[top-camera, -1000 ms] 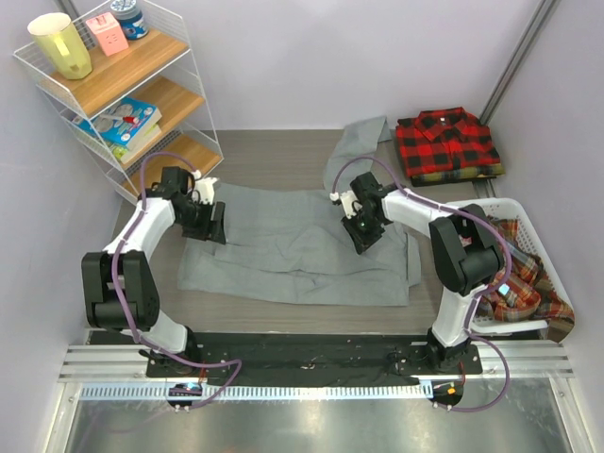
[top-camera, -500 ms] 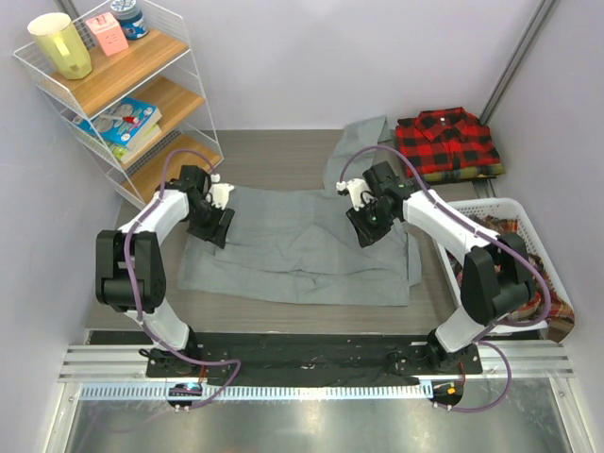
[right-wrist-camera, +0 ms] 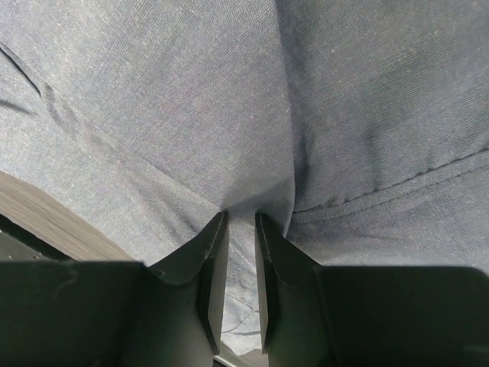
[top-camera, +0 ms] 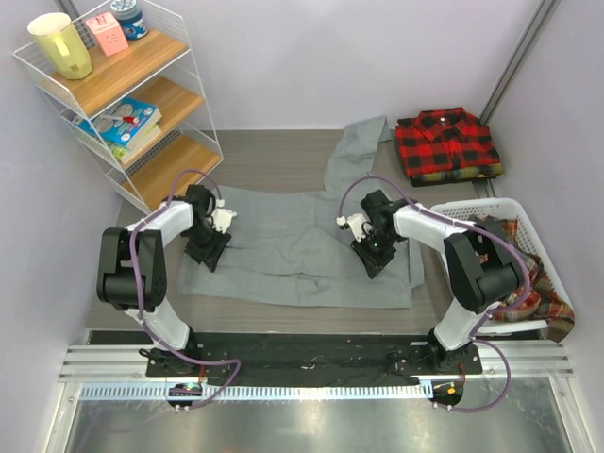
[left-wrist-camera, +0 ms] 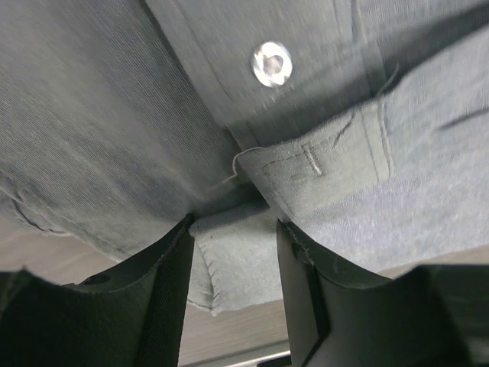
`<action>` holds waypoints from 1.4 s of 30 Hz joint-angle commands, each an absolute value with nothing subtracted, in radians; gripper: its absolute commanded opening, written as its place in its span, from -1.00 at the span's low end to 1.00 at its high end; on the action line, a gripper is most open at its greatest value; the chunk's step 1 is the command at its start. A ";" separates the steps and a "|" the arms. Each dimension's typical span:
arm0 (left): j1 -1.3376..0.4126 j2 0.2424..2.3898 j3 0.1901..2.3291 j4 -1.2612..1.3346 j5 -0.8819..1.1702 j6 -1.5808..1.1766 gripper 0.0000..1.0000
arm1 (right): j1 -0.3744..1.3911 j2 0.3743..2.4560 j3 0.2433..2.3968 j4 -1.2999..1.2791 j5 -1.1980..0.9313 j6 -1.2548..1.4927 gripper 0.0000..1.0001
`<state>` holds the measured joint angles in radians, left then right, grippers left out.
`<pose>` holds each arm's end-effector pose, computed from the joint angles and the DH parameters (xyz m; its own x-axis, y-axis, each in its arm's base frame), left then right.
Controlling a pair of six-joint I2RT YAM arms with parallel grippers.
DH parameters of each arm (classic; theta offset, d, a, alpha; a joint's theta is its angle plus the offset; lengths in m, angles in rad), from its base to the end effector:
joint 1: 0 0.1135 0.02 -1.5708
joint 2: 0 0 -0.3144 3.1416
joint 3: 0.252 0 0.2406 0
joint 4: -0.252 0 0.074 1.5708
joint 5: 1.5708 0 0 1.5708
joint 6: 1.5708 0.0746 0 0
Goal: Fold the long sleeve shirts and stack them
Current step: Fold the shirt
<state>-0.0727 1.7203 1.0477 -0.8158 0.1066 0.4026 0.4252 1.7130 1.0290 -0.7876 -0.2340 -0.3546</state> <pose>0.2973 -0.0296 0.1785 -0.8828 0.4549 -0.1173 0.4639 0.8835 -0.0653 0.2639 0.1385 0.1781 -0.7035 -0.6893 -0.1730 -0.7106 0.6796 0.1820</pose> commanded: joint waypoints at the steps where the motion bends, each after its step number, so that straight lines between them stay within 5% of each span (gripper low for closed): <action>1: -0.083 1.638 0.953 -0.893 0.120 0.443 -0.06 | 0.431 1.643 0.957 -0.836 -0.234 -0.405 -0.48; 7: -0.087 1.580 0.956 -0.950 0.172 0.477 0.04 | 0.423 1.589 1.119 -0.982 -0.354 -0.457 -0.42; 11: -0.083 1.529 1.142 -0.971 0.287 0.498 0.24 | 0.338 1.623 1.352 -0.960 -0.387 -0.454 0.03; 14: -0.078 1.508 1.254 -0.942 0.386 0.483 0.34 | 0.229 1.730 1.533 -0.894 -0.397 -0.394 0.13; 17: -0.071 1.502 1.371 -0.858 0.483 0.437 0.62 | 0.161 1.833 1.703 -0.845 -0.399 -0.376 0.16; 18: -0.068 1.499 1.402 -0.772 0.492 0.384 0.92 | 0.153 1.903 1.747 -0.841 -0.397 -0.377 0.18; 19: -0.067 1.499 1.408 -0.720 0.494 0.350 0.99 | 0.147 1.946 1.791 -0.841 -0.396 -0.380 0.20; 23: -0.072 1.586 1.434 -0.528 0.485 0.238 0.99 | 0.146 2.104 1.987 -0.839 -0.406 -0.385 0.36; 30: -0.020 1.879 1.773 -0.862 0.548 0.432 1.00 | 0.150 2.258 2.106 -0.824 -0.416 -0.469 0.40; 42: -0.017 2.146 1.936 -0.983 0.476 0.745 0.72 | 0.201 2.364 2.108 -0.792 -0.270 -0.615 0.17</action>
<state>-0.0162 2.0735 1.8492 -0.9066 0.4782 0.5983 0.1883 2.3375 2.0850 -0.8223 -0.3237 -0.5549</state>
